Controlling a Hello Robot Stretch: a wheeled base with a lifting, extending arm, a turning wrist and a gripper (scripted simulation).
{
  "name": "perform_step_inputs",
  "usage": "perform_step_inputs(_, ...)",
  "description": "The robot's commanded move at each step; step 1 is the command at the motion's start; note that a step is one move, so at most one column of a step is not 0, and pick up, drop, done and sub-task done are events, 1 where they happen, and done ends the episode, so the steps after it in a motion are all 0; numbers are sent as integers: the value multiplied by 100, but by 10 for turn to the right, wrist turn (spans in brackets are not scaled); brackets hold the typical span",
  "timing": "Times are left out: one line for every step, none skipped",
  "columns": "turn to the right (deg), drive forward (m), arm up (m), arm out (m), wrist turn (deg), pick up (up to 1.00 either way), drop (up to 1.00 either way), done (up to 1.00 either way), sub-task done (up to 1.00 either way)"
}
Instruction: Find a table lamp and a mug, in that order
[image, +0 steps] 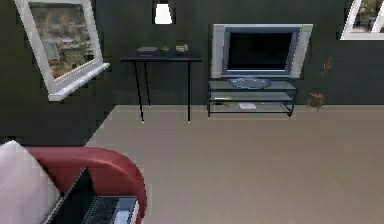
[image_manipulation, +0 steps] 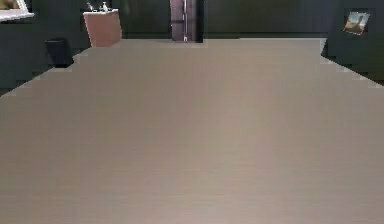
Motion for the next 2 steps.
perform_step_inputs(0, 100, 0, 0, 0, 0, 0, 0, 0)
perform_step_inputs(0, 30, 0, 0, 0, 0, 0, 0, 0)
